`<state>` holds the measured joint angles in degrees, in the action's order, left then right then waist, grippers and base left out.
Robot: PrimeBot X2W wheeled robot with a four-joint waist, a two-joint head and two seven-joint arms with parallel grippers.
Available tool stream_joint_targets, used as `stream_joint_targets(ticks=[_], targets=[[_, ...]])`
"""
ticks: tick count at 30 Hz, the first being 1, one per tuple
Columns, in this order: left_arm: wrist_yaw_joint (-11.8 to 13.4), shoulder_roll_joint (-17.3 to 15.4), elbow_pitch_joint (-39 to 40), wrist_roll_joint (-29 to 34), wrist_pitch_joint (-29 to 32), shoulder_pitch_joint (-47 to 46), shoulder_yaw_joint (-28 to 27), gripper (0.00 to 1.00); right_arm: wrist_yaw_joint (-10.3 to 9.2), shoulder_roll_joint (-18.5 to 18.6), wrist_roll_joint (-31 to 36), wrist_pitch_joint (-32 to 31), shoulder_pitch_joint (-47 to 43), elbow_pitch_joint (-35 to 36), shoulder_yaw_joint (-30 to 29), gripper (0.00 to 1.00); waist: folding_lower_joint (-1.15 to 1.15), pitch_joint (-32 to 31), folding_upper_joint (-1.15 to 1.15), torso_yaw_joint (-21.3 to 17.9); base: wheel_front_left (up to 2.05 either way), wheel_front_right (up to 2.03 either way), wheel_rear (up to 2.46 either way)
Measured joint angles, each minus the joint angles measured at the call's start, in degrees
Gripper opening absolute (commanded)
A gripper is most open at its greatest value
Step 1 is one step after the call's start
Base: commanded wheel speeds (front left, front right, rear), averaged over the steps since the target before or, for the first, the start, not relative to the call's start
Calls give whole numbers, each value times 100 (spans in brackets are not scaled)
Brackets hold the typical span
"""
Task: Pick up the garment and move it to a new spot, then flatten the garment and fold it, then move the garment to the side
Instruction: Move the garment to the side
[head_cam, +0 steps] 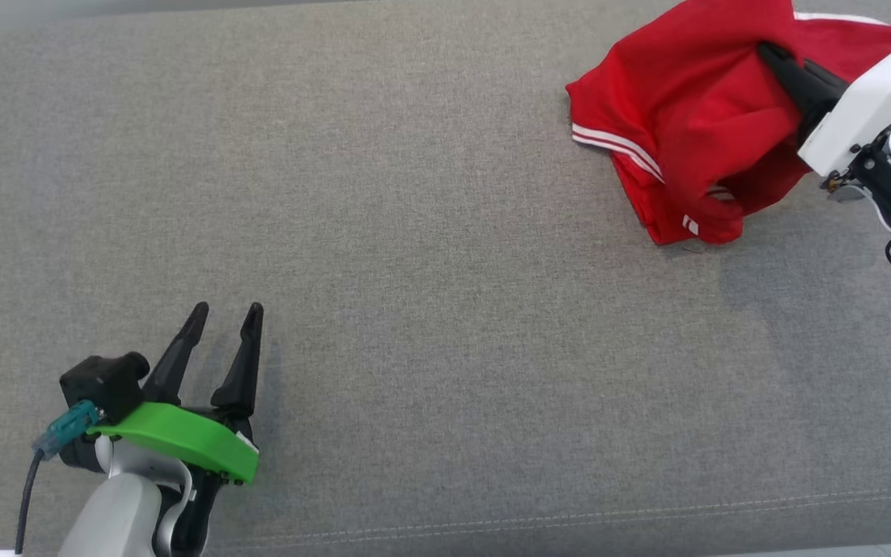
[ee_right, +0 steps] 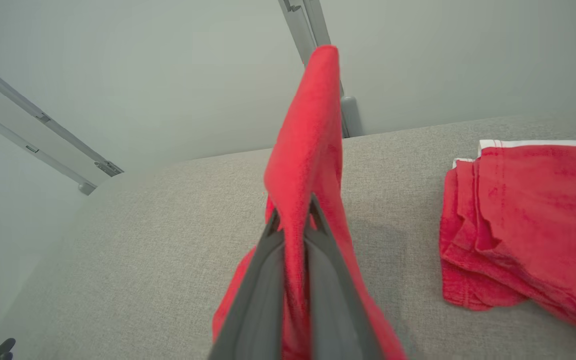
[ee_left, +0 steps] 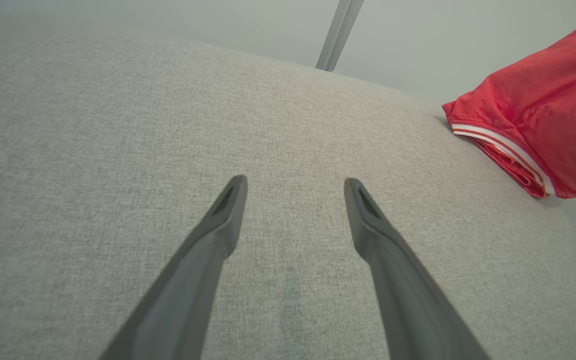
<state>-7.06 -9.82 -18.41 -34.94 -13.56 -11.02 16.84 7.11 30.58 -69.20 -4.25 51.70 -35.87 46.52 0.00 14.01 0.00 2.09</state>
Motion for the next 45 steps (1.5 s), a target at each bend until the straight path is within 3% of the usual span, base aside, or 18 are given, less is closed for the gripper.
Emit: stream_joint_targets(ticks=[10, 21, 27, 28, 30, 31, 32, 33, 34, 41, 45], targets=[[-2, -220, 292, 36, 122, -264, -45, 100, 0, 534, -147, 91, 621, -23, -468, 0, 0, 744, 0, -112, 0, 0, 0], [-7, -254, 669, 43, 97, -651, -73, 100, -9, 846, -136, 525, 676, -644, -812, 0, 0, 1457, 0, -212, 0, 0, 0], [-8, -252, 889, 45, 36, -751, -71, 100, -255, 926, -55, 938, 716, -957, -965, 0, 0, 1707, 0, -201, 0, 0, 0], [-8, -252, 928, 58, 34, -782, -68, 100, -280, 946, -9, 992, 758, -1002, -967, 15, 0, 1738, 0, -192, 0, 0, 0], [-8, -252, 978, 71, 32, -821, -62, 100, -387, 1001, 156, 1092, 844, -1088, -928, 22, 0, 1793, 0, -168, 0, 0, 0], [-8, -250, 977, 83, 32, -832, -51, 100, -468, 1029, 288, 1171, 886, -1149, -894, 44, 0, 1815, 0, -151, 0, 0, 0], [-8, -249, 976, 87, 31, -835, -34, 100, -531, 1063, 381, 1250, 901, -1206, -882, 76, 0, 1831, 0, -131, 0, 0, 0], [-8, -248, 971, 87, 29, -834, -32, 100, -581, 1070, 401, 1282, 904, -1269, -879, 76, 0, 1843, 0, -113, 0, 0, 0], [-8, -246, 964, 87, -8, -835, -18, 100, -636, 1081, 428, 1302, 900, -1348, -847, 100, 0, 1851, 0, -94, 0, 0, 0], [-8, -214, 805, 86, -37, -833, -9, 100, -1073, 1089, 1045, 1582, 890, -1708, -457, 100, 0, 1732, 0, -21, 0, 0, 0], [-8, -202, 764, 85, -67, -832, -5, 100, -1131, 1051, 1378, 1593, 863, -1825, -157, 100, 0, 1572, 0, -20, 0, 0, 0]])
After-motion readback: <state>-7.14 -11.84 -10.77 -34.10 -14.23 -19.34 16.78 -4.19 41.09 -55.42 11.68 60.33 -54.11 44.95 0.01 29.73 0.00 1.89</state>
